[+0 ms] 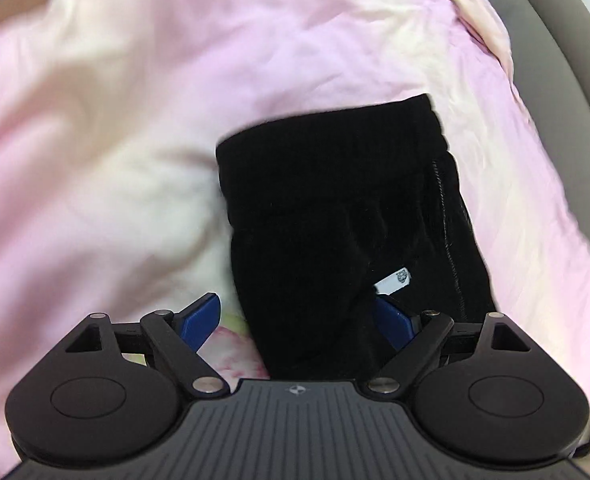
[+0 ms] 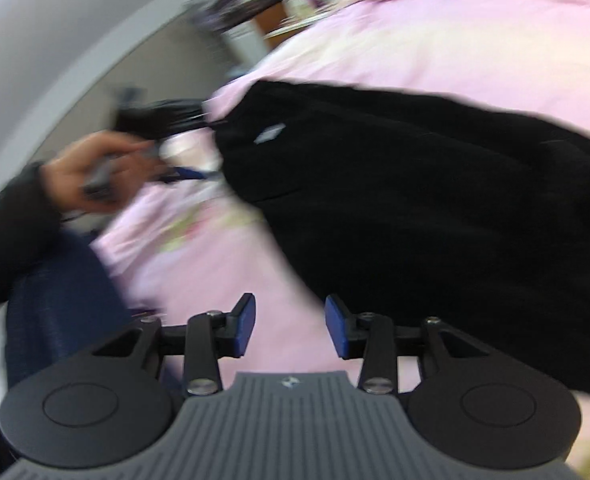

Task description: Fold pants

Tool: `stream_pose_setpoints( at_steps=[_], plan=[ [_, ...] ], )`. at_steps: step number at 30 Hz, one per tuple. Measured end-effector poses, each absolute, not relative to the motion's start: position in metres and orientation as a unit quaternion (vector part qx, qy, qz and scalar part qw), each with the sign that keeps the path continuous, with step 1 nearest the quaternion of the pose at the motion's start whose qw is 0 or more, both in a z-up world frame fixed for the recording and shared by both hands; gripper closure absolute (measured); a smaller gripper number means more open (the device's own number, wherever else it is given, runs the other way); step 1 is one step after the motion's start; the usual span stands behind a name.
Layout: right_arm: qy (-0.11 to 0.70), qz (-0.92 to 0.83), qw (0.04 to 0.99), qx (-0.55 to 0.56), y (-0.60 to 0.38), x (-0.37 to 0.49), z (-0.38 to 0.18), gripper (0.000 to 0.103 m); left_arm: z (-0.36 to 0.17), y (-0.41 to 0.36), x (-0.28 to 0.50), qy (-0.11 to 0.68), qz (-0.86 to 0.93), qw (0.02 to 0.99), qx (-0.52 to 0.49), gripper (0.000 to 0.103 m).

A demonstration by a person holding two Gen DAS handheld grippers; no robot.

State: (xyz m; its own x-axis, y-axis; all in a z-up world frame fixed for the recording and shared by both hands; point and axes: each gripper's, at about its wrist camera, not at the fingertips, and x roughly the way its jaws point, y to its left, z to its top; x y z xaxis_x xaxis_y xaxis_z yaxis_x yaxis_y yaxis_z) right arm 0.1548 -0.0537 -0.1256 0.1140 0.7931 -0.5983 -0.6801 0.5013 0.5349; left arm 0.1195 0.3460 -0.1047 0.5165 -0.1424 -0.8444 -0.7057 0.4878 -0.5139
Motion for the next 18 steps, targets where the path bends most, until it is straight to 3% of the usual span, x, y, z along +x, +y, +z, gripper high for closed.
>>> stream_pose_setpoints(
  at_steps=[2,7,10,11,15,18],
  plan=[
    [0.437,0.504,0.743,0.047,-0.035,0.149,-0.124,0.066,-0.12,0.352,0.125,0.433,0.174,0.714,-0.522,0.003],
    [0.425,0.49,0.761,0.032,0.0,0.151,-0.134,0.064,-0.139,0.359,0.151,0.425,0.175,0.723,-0.515,0.003],
    [0.4,0.474,0.784,0.024,0.021,0.153,-0.138,0.056,-0.146,0.362,0.148,0.402,0.179,0.726,-0.529,0.002],
    [0.387,0.462,0.798,0.014,0.028,0.155,-0.139,0.054,-0.146,0.362,0.15,0.395,0.179,0.729,-0.53,0.005],
    [0.362,0.413,0.836,0.011,0.055,0.166,-0.145,0.055,-0.135,0.362,0.139,0.38,0.179,0.738,-0.529,0.038],
    [0.363,0.383,0.849,0.01,0.076,0.175,-0.158,0.059,-0.124,0.357,0.132,0.358,0.172,0.75,-0.53,0.05]
  ],
)
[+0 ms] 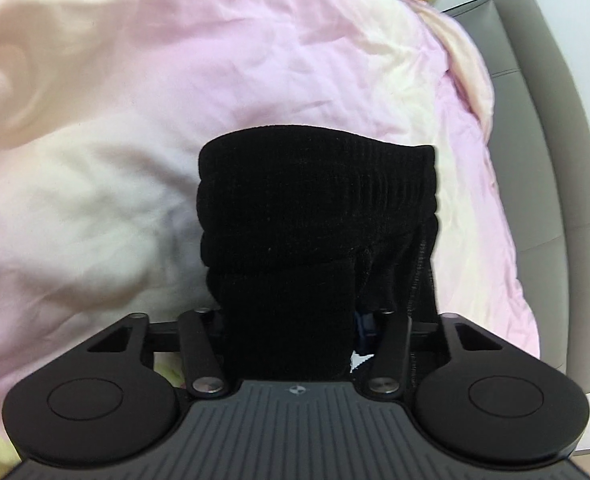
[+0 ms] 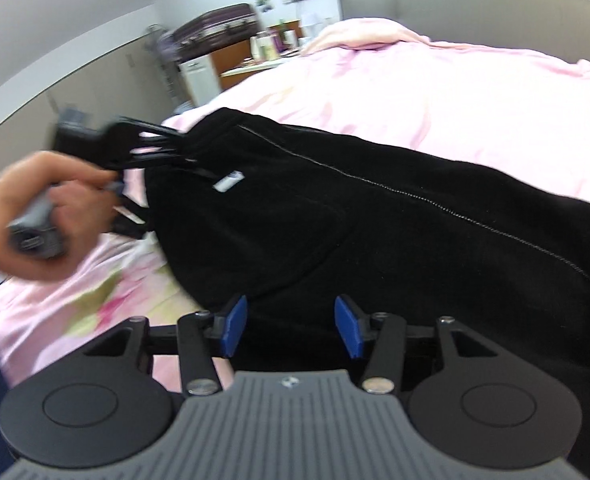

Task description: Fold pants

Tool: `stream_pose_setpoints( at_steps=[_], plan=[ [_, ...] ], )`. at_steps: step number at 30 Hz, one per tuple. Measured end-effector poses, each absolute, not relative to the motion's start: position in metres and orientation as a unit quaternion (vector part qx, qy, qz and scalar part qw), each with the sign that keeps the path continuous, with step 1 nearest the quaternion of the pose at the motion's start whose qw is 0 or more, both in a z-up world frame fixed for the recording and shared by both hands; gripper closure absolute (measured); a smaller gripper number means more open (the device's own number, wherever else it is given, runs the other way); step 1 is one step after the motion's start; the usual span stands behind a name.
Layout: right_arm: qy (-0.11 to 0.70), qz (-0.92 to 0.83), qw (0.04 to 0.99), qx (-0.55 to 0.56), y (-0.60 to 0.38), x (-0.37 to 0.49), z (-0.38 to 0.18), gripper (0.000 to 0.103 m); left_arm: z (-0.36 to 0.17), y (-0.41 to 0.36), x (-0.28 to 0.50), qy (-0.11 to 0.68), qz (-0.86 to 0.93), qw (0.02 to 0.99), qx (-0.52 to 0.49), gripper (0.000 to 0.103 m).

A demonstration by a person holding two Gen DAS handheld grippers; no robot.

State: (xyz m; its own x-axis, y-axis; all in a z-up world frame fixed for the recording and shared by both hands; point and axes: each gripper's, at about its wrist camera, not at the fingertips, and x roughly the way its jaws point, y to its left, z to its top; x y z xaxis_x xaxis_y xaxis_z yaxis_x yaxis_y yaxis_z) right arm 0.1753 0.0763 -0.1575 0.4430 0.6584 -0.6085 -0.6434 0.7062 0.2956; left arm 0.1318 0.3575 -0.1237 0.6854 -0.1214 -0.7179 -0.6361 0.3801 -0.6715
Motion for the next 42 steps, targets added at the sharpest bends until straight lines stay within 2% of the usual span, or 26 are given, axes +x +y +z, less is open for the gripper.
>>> stream_pose_setpoints(
  at_steps=[4,8,14,17,19,23,28,30,31,33,35,37,38,39,42],
  plan=[
    [0.383,0.352,0.852,-0.055,0.106,0.177,-0.195,0.058,-0.09,0.328,0.132,0.354,0.147,0.816,-0.434,0.052],
    [0.373,0.356,0.856,-0.034,0.099,0.177,-0.193,0.058,-0.056,0.282,0.138,0.33,0.114,0.892,-0.287,0.052],
    [0.451,0.355,0.816,0.069,0.043,0.196,-0.141,0.061,-0.034,0.233,0.144,0.298,0.078,0.941,-0.141,0.052],
    [0.446,0.367,0.81,0.104,-0.002,0.189,-0.11,0.059,-0.031,0.205,0.141,0.293,0.052,0.953,-0.059,0.052],
    [0.43,0.366,0.821,0.09,-0.03,0.178,-0.098,0.055,-0.032,0.18,0.141,0.286,0.027,0.958,0.005,0.052],
    [0.423,0.313,0.849,0.044,-0.073,0.162,-0.097,0.055,-0.046,0.118,0.137,0.275,-0.032,0.949,0.154,0.051],
    [0.443,0.26,0.848,0.135,-0.113,0.175,-0.103,0.055,-0.099,0.051,0.122,0.294,-0.114,0.887,0.337,0.047],
    [0.434,0.258,0.849,0.157,-0.119,0.181,-0.1,0.055,-0.125,0.032,0.117,0.317,-0.146,0.85,0.395,0.04],
    [0.431,0.257,0.85,0.159,-0.119,0.183,-0.1,0.055,-0.141,0.025,0.113,0.327,-0.155,0.832,0.421,0.04],
    [0.433,0.253,0.851,0.156,-0.118,0.184,-0.103,0.055,-0.152,0.017,0.11,0.328,-0.147,0.825,0.436,0.042],
    [0.443,0.248,0.849,0.149,-0.115,0.184,-0.106,0.055,-0.14,0.022,0.119,0.352,-0.149,0.83,0.406,0.041],
    [0.444,0.249,0.849,0.142,-0.123,0.184,-0.102,0.055,-0.122,0.032,0.126,0.37,-0.158,0.838,0.368,0.034],
    [0.441,0.251,0.85,0.14,-0.123,0.185,-0.101,0.055,-0.112,0.039,0.129,0.378,-0.166,0.844,0.343,0.02],
    [0.437,0.256,0.851,0.14,-0.122,0.184,-0.1,0.055,-0.101,0.048,0.131,0.386,-0.179,0.851,0.309,0.014],
    [0.416,0.275,0.855,0.144,-0.115,0.191,-0.104,0.05,-0.073,0.082,0.143,0.418,-0.191,0.87,0.178,0.013]
  ],
)
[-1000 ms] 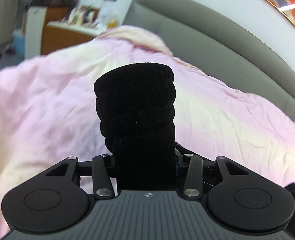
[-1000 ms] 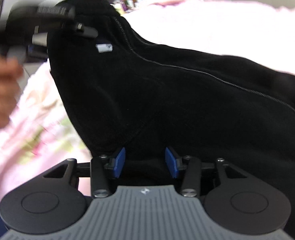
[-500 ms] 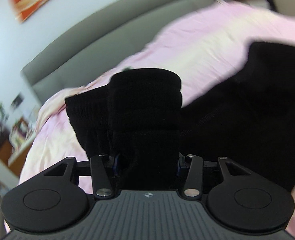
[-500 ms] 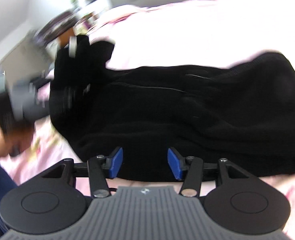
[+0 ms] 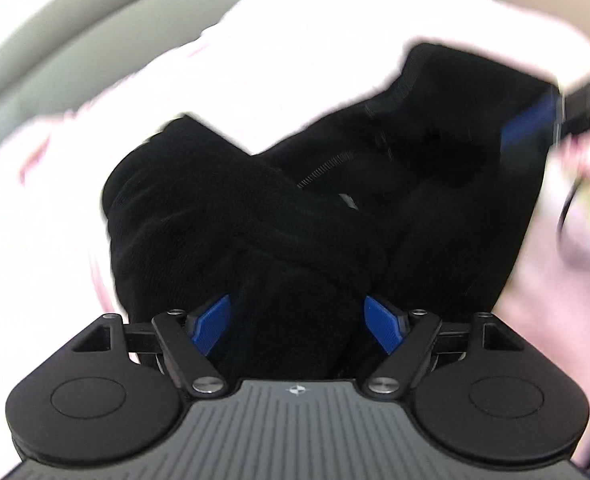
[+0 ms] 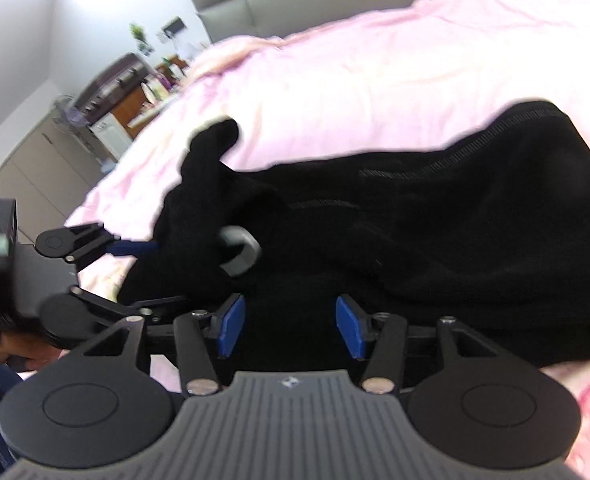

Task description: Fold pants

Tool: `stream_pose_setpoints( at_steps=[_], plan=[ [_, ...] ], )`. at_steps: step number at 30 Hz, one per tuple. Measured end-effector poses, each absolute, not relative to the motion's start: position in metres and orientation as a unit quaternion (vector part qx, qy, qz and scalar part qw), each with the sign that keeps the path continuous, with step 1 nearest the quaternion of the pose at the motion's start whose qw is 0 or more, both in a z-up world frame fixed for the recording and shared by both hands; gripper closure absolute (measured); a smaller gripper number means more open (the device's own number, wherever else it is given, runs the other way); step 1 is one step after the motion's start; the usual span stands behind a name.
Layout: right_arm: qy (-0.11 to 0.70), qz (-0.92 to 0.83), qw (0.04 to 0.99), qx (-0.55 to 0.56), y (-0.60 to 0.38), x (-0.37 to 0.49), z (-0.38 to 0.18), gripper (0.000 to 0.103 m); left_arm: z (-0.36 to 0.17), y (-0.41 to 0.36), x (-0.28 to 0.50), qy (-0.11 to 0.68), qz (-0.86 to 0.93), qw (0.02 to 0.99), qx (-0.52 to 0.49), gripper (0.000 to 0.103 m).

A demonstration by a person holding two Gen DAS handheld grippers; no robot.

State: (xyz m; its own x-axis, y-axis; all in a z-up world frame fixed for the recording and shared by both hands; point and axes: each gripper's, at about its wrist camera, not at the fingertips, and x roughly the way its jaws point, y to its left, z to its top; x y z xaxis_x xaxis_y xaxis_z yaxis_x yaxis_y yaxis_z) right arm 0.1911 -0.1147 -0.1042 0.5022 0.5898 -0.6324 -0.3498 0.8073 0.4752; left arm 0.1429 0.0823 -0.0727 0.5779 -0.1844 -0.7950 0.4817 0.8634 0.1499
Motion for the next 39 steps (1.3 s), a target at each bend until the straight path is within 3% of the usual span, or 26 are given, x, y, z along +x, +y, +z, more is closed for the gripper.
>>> stream_pose_setpoints(
  at_steps=[4,7,13,14,15,16,18,21,25,29,31,33,35,39],
  plan=[
    [0.396,0.305,0.854,0.144,-0.088,0.205,-0.106,0.048,-0.053,0.156,0.167,0.429,-0.162,0.888,-0.038,0.002],
    [0.401,0.327,0.84,0.163,-0.062,0.224,-0.116,0.048,-0.077,0.207,0.191,0.465,-0.102,0.859,-0.189,0.0],
    [0.431,0.356,0.802,0.211,-0.023,0.248,-0.15,0.047,-0.136,0.237,0.205,0.54,-0.051,0.79,-0.286,0.003],
    [0.438,0.359,0.794,0.22,-0.016,0.25,-0.157,0.062,-0.138,0.236,0.204,0.541,-0.054,0.786,-0.295,0.003],
    [0.444,0.369,0.784,0.229,-0.012,0.251,-0.163,0.071,-0.137,0.233,0.205,0.541,-0.052,0.786,-0.294,0.003],
    [0.442,0.371,0.784,0.229,-0.01,0.249,-0.163,0.073,-0.136,0.228,0.206,0.541,-0.05,0.79,-0.285,0.003],
    [0.427,0.391,0.785,0.22,-0.006,0.244,-0.15,0.093,-0.134,0.222,0.21,0.536,-0.051,0.797,-0.274,0.003],
    [0.404,0.428,0.769,0.249,-0.013,0.24,-0.126,0.096,-0.125,0.218,0.201,0.516,-0.063,0.805,-0.285,0.003],
    [0.423,0.413,0.773,0.231,-0.02,0.228,-0.117,0.095,-0.123,0.216,0.204,0.504,-0.082,0.805,-0.301,0.003],
    [0.473,0.345,0.797,0.149,-0.001,0.229,-0.158,0.089,-0.134,0.199,0.208,0.532,-0.082,0.803,-0.256,0.003],
    [0.47,0.341,0.799,0.159,0.002,0.231,-0.168,0.087,-0.14,0.186,0.206,0.549,-0.074,0.806,-0.21,0.003],
    [0.478,0.333,0.796,0.163,0.0,0.235,-0.162,0.073,-0.142,0.179,0.205,0.547,-0.075,0.812,-0.189,0.003],
    [0.454,0.315,0.824,0.125,0.001,0.228,-0.143,0.069,-0.139,0.179,0.204,0.543,-0.076,0.813,-0.196,0.006],
    [0.328,0.305,0.893,0.043,0.011,0.199,-0.111,0.069,-0.138,0.182,0.206,0.541,-0.077,0.812,-0.204,0.007]
  ],
)
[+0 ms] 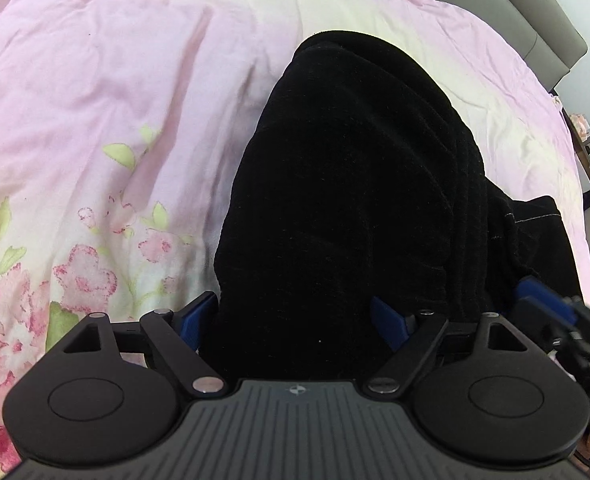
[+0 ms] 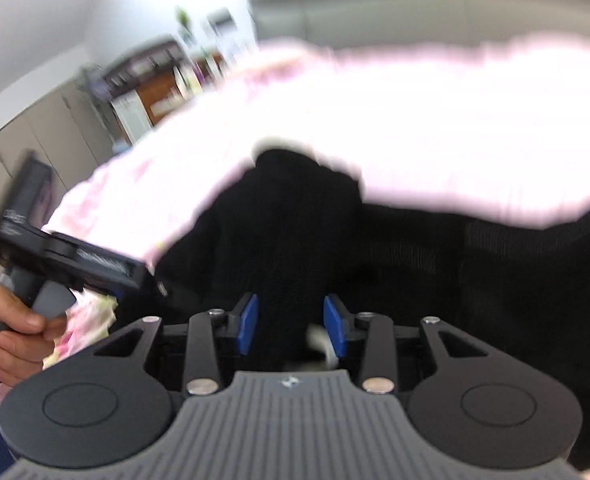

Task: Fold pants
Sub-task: 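Grasp the leg end with the right gripper and lift it while the left gripper holds the fold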

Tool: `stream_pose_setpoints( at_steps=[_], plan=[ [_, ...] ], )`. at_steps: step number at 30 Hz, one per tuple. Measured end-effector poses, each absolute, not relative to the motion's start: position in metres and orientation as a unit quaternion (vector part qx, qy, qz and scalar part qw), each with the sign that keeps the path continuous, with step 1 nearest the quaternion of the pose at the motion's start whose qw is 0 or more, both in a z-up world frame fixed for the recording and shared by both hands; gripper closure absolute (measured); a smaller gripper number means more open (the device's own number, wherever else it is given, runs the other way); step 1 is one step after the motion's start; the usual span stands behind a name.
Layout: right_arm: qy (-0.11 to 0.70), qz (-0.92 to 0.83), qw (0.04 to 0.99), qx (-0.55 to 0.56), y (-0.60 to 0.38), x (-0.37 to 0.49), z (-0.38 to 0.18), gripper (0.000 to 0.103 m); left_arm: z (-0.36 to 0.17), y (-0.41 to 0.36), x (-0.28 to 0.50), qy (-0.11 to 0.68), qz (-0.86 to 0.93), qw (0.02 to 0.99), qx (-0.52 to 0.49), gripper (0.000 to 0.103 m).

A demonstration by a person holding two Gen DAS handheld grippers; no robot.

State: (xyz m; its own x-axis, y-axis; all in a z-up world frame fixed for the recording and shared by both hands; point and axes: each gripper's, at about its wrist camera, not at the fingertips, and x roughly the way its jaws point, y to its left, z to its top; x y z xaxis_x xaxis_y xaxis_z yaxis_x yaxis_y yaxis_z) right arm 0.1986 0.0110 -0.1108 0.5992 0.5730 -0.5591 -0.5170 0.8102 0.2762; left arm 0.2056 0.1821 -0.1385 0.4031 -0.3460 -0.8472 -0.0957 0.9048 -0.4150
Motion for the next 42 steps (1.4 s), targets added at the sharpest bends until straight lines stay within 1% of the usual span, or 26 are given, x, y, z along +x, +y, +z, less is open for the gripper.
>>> stream_pose_setpoints(
  at_steps=[1,2,3,5,6,8,10,12,14,17,19,21,22,25,28,30,33,37,39,41,42],
  plan=[
    [0.309,0.317,0.896,0.031,0.015,0.192,-0.111,0.069,-0.14,0.183,0.205,0.54,-0.077,0.813,-0.203,0.007],
    [0.307,0.327,0.894,0.02,0.021,0.19,-0.114,0.07,-0.141,0.183,0.206,0.54,-0.076,0.813,-0.204,0.007],
    [0.322,0.335,0.885,0.003,0.031,0.19,-0.123,0.073,-0.141,0.183,0.206,0.54,-0.076,0.813,-0.205,0.007],
    [0.367,0.322,0.872,-0.042,0.039,0.192,-0.149,0.071,-0.139,0.183,0.203,0.544,-0.072,0.812,-0.202,0.007],
    [0.367,0.321,0.872,-0.044,0.039,0.191,-0.154,0.071,-0.14,0.183,0.203,0.546,-0.073,0.811,-0.197,0.008],
    [0.374,0.328,0.867,-0.032,0.031,0.195,-0.142,0.07,-0.136,0.182,0.2,0.536,-0.071,0.818,-0.196,0.007],
    [0.377,0.323,0.868,0.0,0.009,0.2,-0.117,0.066,-0.132,0.182,0.2,0.53,-0.067,0.822,-0.196,0.007],
    [0.361,0.306,0.88,0.042,-0.026,0.201,-0.088,0.051,-0.128,0.182,0.198,0.525,-0.065,0.827,-0.19,0.01],
    [0.341,0.28,0.894,0.074,-0.066,0.2,-0.068,0.047,-0.127,0.181,0.196,0.52,-0.063,0.832,-0.182,0.012],
    [0.321,0.202,0.921,0.085,-0.131,0.191,-0.054,0.043,-0.122,0.173,0.196,0.51,-0.055,0.846,-0.148,0.013],
    [0.325,0.132,0.931,0.101,-0.174,0.186,-0.059,0.043,-0.113,0.158,0.193,0.492,-0.043,0.866,-0.083,0.013],
    [0.342,0.066,0.924,0.154,-0.221,0.181,-0.07,0.042,-0.105,0.142,0.189,0.475,-0.037,0.879,-0.021,0.013],
    [0.352,0.04,0.915,0.193,-0.24,0.18,-0.077,0.041,-0.103,0.135,0.188,0.471,-0.038,0.881,-0.006,0.013],
    [0.369,-0.007,0.869,0.33,-0.287,0.181,-0.098,0.04,-0.102,0.13,0.19,0.477,-0.041,0.878,-0.021,0.013],
    [0.376,-0.005,0.823,0.425,-0.293,0.188,-0.118,0.04,-0.105,0.127,0.19,0.475,-0.027,0.879,-0.025,0.013],
    [0.386,0.001,0.809,0.443,-0.283,0.194,-0.125,0.04,-0.107,0.126,0.19,0.479,-0.022,0.877,-0.024,0.013],
    [0.405,-0.012,0.796,0.451,-0.278,0.203,-0.137,0.037,-0.108,0.124,0.193,0.483,-0.019,0.875,-0.022,0.012],
    [0.429,-0.016,0.751,0.501,-0.271,0.209,-0.172,0.038,-0.111,0.126,0.195,0.488,-0.017,0.872,-0.03,0.009],
    [0.431,-0.015,0.751,0.5,-0.267,0.213,-0.179,0.037,-0.113,0.131,0.197,0.495,-0.016,0.867,-0.048,0.007],
    [0.433,-0.012,0.76,0.485,-0.262,0.217,-0.178,0.036,-0.117,0.142,0.199,0.505,-0.017,0.859,-0.088,0.007],
    [0.433,-0.011,0.764,0.478,-0.26,0.218,-0.177,0.043,-0.119,0.149,0.2,0.508,-0.017,0.854,-0.112,0.006]
  ],
)
